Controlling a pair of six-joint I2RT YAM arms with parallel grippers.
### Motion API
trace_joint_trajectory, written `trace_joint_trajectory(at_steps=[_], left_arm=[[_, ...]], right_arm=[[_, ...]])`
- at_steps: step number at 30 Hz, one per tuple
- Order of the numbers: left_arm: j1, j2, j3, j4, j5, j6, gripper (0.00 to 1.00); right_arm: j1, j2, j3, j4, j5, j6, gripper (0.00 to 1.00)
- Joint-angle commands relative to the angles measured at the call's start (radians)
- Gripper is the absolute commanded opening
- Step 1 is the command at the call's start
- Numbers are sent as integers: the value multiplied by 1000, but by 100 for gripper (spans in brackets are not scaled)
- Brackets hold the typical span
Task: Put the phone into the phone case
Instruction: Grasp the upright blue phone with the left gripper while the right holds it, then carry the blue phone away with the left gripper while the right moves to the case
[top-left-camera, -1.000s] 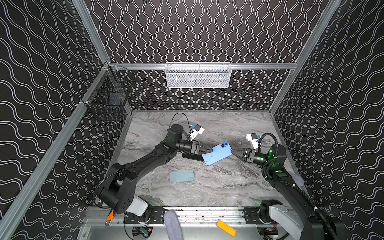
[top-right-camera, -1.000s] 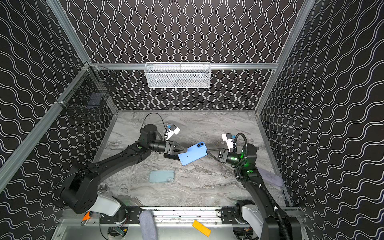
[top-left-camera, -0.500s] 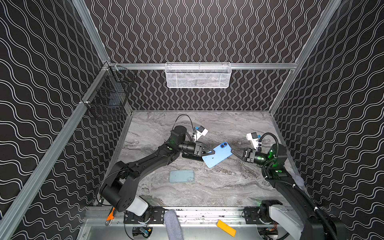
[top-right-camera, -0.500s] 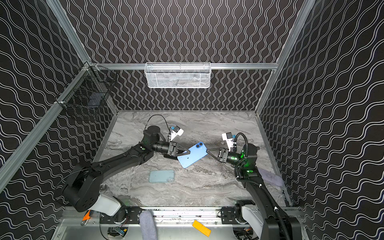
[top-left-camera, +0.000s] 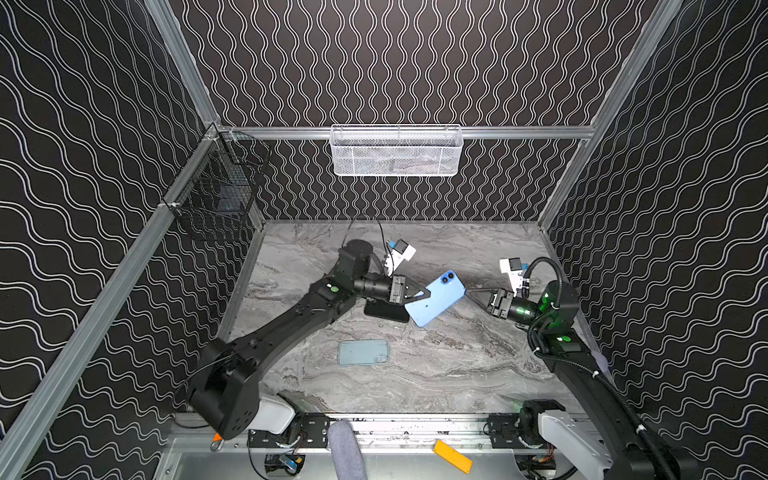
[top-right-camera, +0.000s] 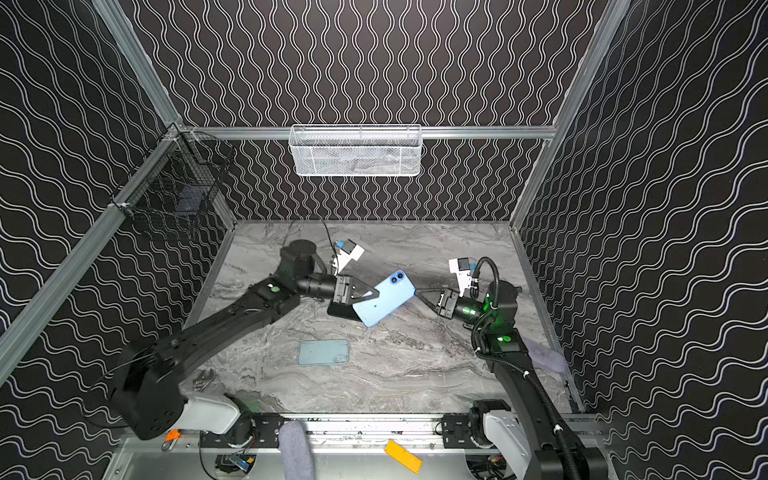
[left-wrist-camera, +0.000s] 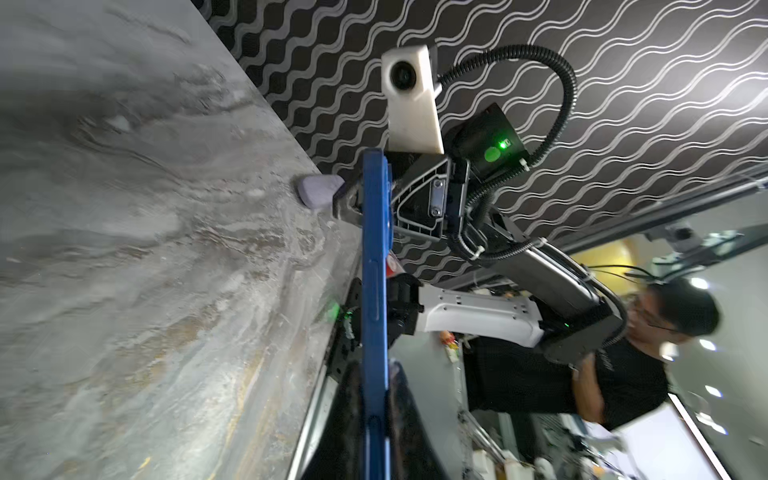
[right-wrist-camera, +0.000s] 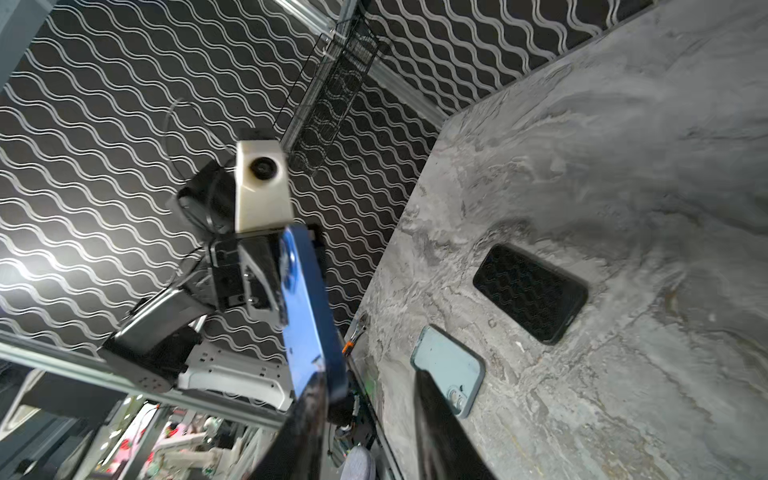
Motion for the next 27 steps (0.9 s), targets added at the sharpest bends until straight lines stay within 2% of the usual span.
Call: trace_joint_trajectory(at_steps=[1,6,9,11,15,19,22,27], left_arm=[[44,-63,69,-307,-239,223,0],[189,-186,85,-439,-494,220,0],[243,-269,69,-478,-625,231,0],[260,-320,52,-499,-708,227,0],[272,-419,4,-508,-840,187,0],[272,-503,-35,-541,-975,149,0],[272,-567,-54,-570,-1072,138,0],[274,-672,-85,-599,-1206,117,0]], right_arm=[[1,-37,36,-233,168,-140,41],[5,-58,81,-451,327,-235,43],[43,-24,101,-564,424,-302,43],[124,26,123,-618,511,-353,44],[366,209,202,-676,674,-423,50],[567,378,304,-667,693,-459,58],[691,478,391,-686,743,-517,58],[790,623,480,-601,729,-643,56]])
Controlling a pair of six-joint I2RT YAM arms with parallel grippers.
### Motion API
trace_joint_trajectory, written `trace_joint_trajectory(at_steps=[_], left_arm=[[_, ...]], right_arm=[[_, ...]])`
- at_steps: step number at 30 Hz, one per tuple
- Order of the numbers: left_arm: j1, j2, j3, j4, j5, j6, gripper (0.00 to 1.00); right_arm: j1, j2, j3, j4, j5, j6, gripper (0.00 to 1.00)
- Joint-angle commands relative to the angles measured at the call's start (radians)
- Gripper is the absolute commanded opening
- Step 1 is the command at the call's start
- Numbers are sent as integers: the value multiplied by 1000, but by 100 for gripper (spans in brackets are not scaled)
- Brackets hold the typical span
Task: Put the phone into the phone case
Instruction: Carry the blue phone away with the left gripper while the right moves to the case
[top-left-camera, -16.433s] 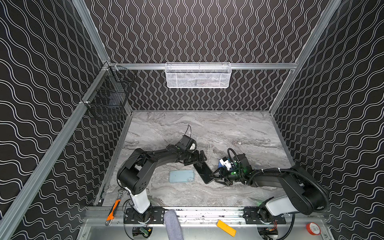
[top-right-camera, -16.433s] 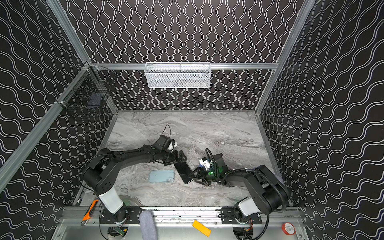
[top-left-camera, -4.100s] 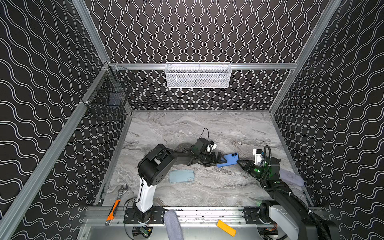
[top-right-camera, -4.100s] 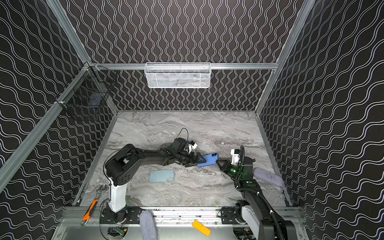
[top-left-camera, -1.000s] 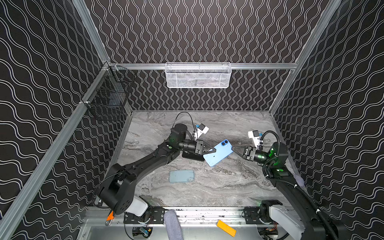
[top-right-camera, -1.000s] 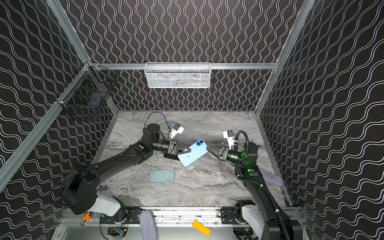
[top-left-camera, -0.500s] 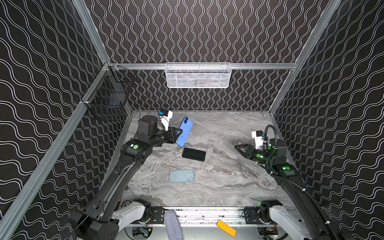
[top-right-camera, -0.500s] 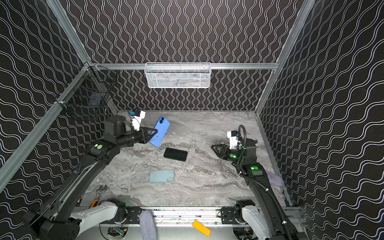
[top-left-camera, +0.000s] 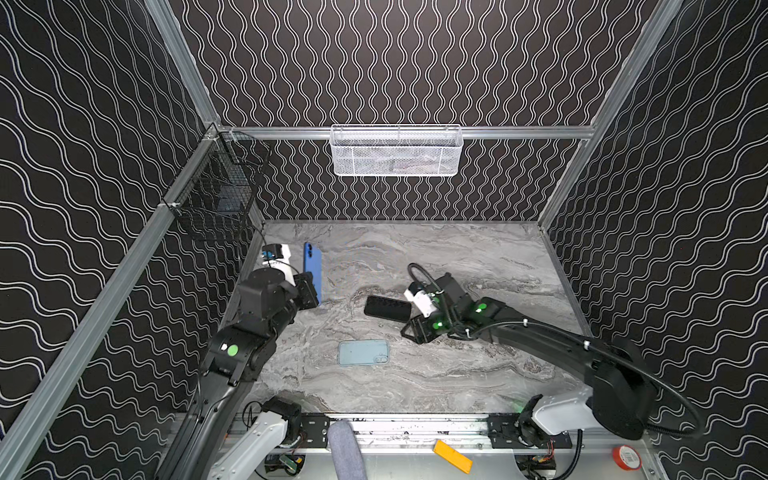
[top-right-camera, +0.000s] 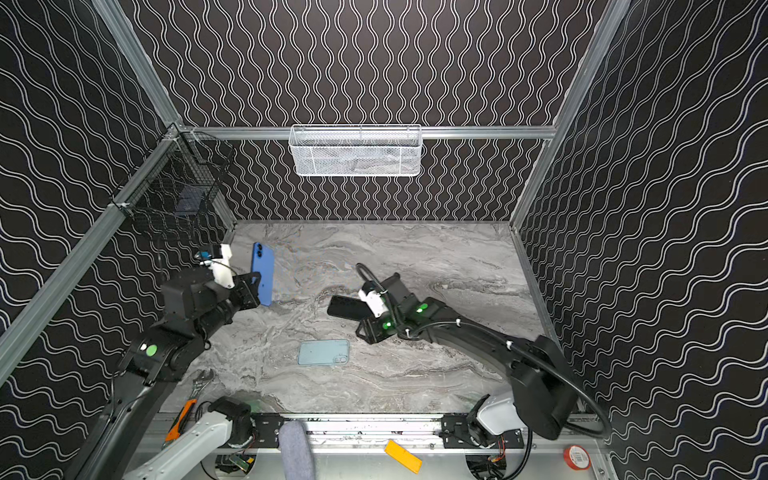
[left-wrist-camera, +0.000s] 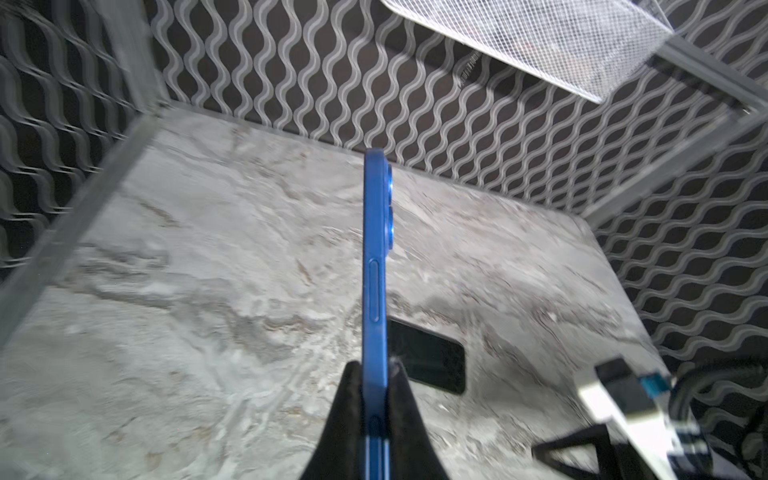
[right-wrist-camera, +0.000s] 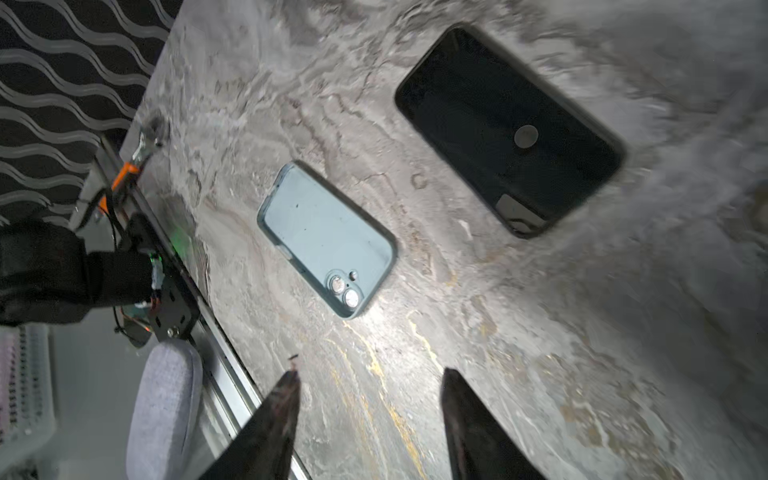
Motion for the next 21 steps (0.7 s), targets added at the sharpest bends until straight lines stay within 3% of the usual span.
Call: trace_joint_trajectory(at_steps=[1,5,9,16,21], left_arm=[[2,-50,-17,15,-149,-33,0],[2,-95,-33,6,-180,-30,0],[3,-99,-33,-7,-181,-22,0],[2,-110,-67,29,-181,-25,0],[2,-108,-68,31,-178,-8,0]], right_arm=[[24,78,61,65,17,-120,56],[47,235,169,41,33,-149,55],[82,344,292,-125,131,-95,56],[148,390,271,-219,195,81,54],[196,488,323,-231,230,117,48]])
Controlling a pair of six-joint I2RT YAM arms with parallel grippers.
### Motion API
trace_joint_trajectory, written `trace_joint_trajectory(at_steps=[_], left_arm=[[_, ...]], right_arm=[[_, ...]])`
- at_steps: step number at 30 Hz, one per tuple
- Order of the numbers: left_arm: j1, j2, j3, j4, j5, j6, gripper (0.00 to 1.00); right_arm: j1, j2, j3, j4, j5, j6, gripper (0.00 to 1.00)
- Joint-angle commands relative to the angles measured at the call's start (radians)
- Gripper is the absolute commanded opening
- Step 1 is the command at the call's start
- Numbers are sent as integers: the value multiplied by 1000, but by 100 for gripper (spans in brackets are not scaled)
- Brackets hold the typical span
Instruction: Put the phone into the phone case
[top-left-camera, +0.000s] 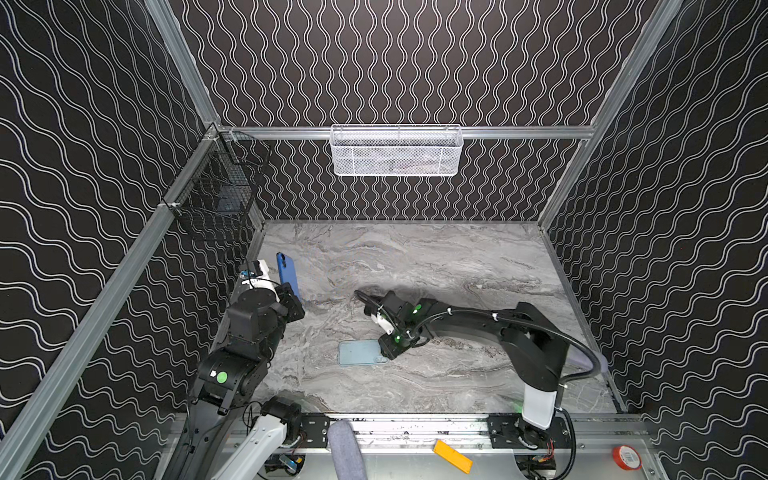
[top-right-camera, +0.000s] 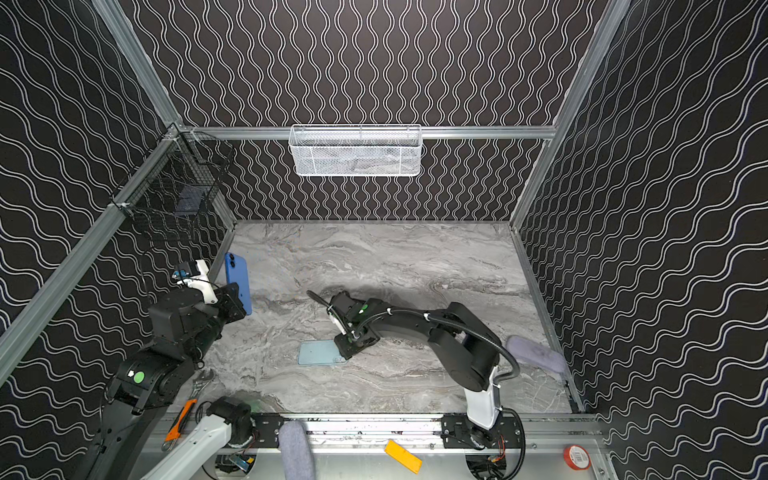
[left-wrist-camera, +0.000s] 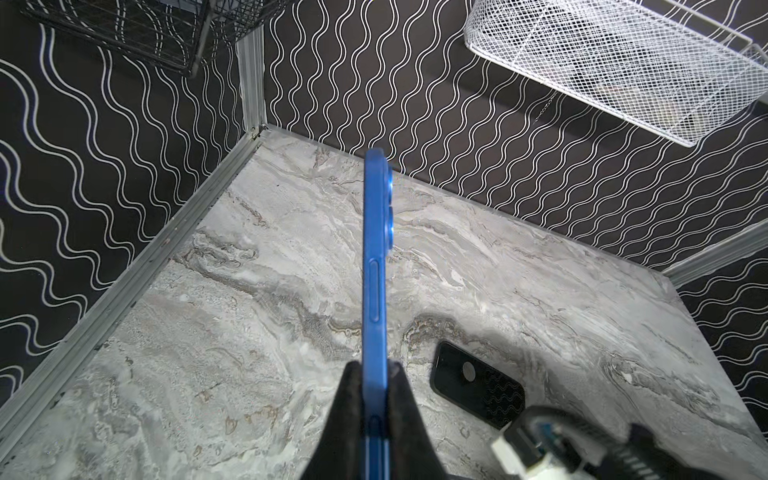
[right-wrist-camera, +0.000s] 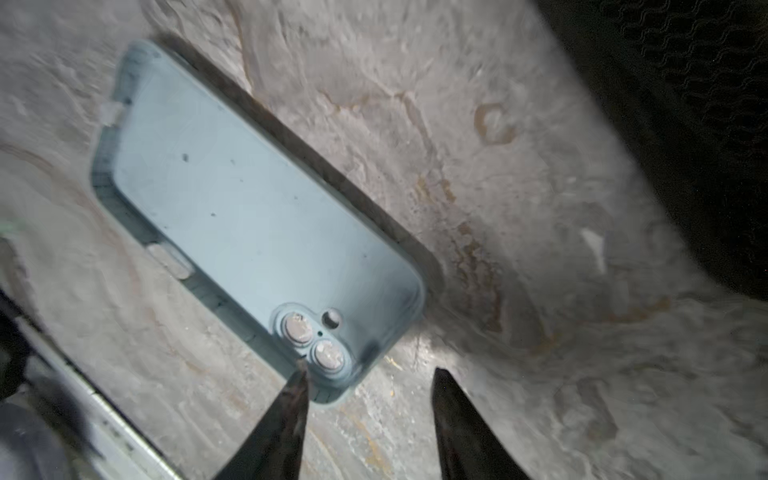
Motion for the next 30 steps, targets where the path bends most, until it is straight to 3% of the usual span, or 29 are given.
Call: trace_joint_trajectory(at_steps=[1,3,6,8,11,17,20,23,30], left_arm=[[2,2,0,64,-7,15,0],[1,2,-1,68,-4,16,0],[1,1,0,71,-5,17,0],[4,2,0,74,-6,17,0],[1,3,2,78,-1,19,0],[1,7,-6,92,13,17,0],[1,11,-11,101,23,20,0],[1,16,-18,115,32,19,0],[1,25,-21,129,41,27,0]], right_arm=[[22,42,45,-45,50,49,47],[32,63,65,-66,84,54,42],[33,66,68,-99,167,75,19],[32,54,63,-121,222,77,9],[22,17,41,-145,279,67,0],[-57,-133,-61,-173,301,-18,0],[-103,-187,-102,-207,364,-76,0],[-149,-202,-126,-237,428,-107,0],[-273,-231,-205,-220,433,-110,0]])
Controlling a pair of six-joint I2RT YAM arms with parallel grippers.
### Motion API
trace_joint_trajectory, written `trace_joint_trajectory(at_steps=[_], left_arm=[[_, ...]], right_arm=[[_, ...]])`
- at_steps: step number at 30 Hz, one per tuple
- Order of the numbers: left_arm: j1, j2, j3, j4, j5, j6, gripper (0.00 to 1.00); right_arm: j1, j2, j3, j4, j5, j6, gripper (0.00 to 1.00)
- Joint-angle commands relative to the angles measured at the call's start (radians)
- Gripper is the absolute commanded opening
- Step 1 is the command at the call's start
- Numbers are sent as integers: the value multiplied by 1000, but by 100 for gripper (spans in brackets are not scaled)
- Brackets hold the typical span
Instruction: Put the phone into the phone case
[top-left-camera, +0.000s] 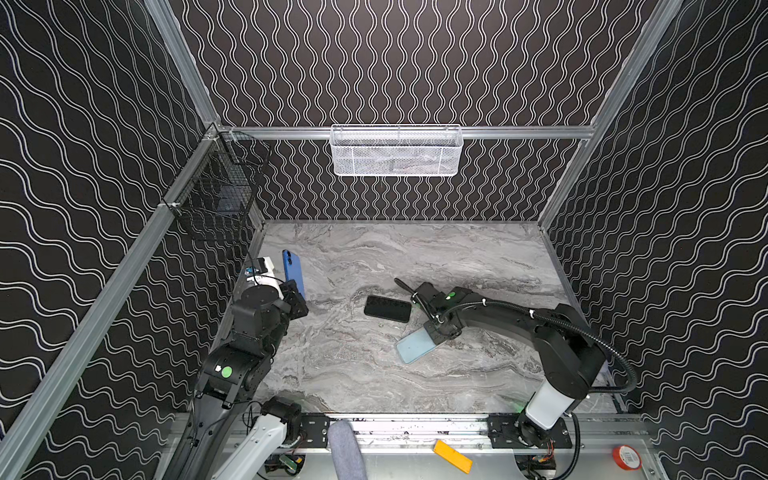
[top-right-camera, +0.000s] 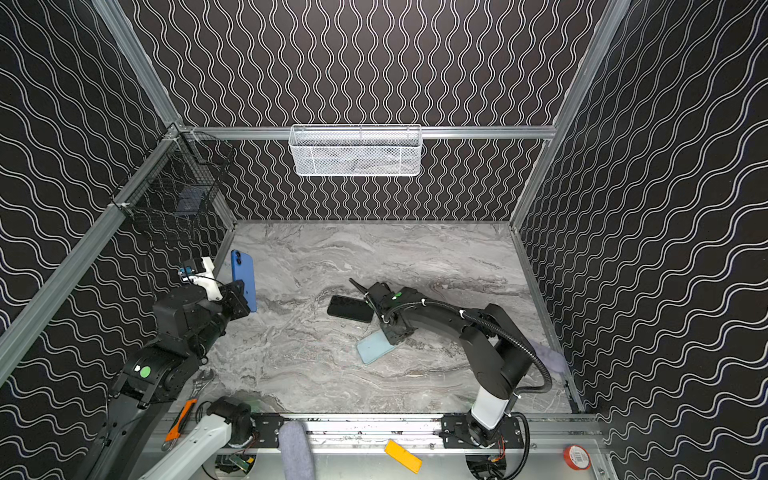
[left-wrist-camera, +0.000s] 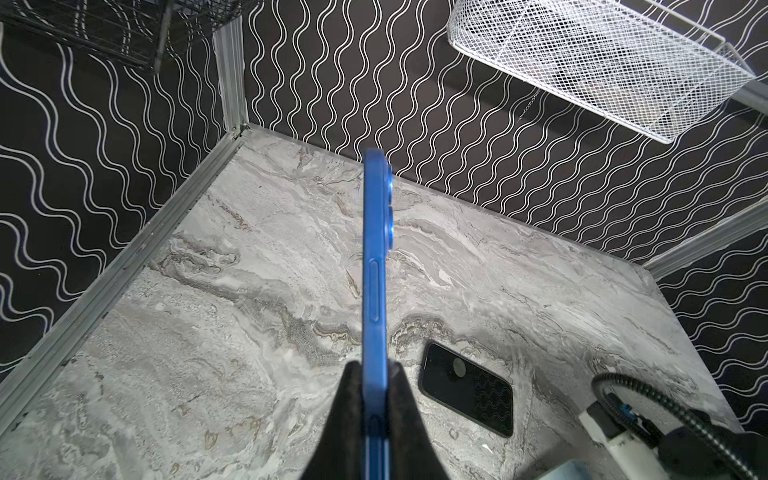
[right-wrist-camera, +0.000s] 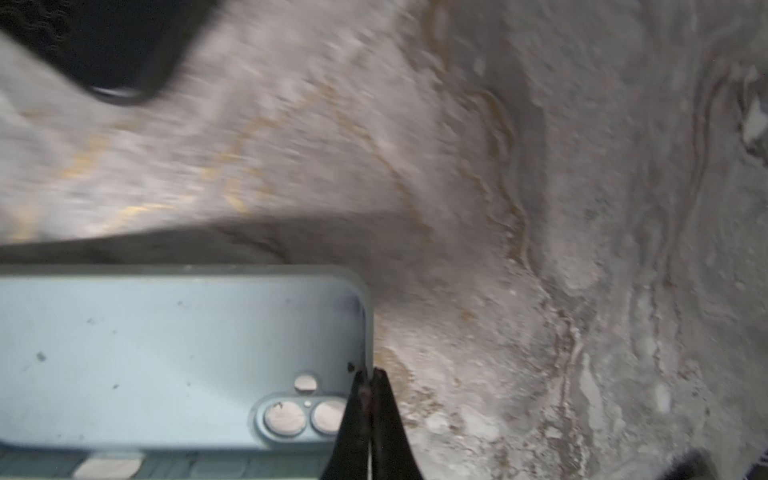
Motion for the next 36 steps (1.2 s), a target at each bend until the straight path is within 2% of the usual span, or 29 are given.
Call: trace_joint_trajectory(at_steps=[1,8,10,14,17,21,26,29,36], left_arm=[[2,3,-4,82,5,24,0],[2,3,-16,91,23,16,0],[2,5,-18,95,29,16,0],[2,7,-28,111,52,16,0],[2,25,-14,106,69,19,0],[2,50,3,106,91,28,0],[2,51,-2,129,115,35,0],[2,57,-4,135,127,38,0],[0,62,-7,138,128,40,0]], right_arm=[[-41,-15,-28,-6,24,-4,0],[-111,10,-7,20,28,15,11],[-113,16,29,-4,53,29,24],[-113,-3,117,-45,78,80,39],[-113,-34,173,-58,15,194,41],[-108,-75,121,-24,-137,381,43],[-68,-42,75,-44,-165,582,46],[-40,12,104,-60,-164,632,47],[-29,120,169,-47,-189,641,47]])
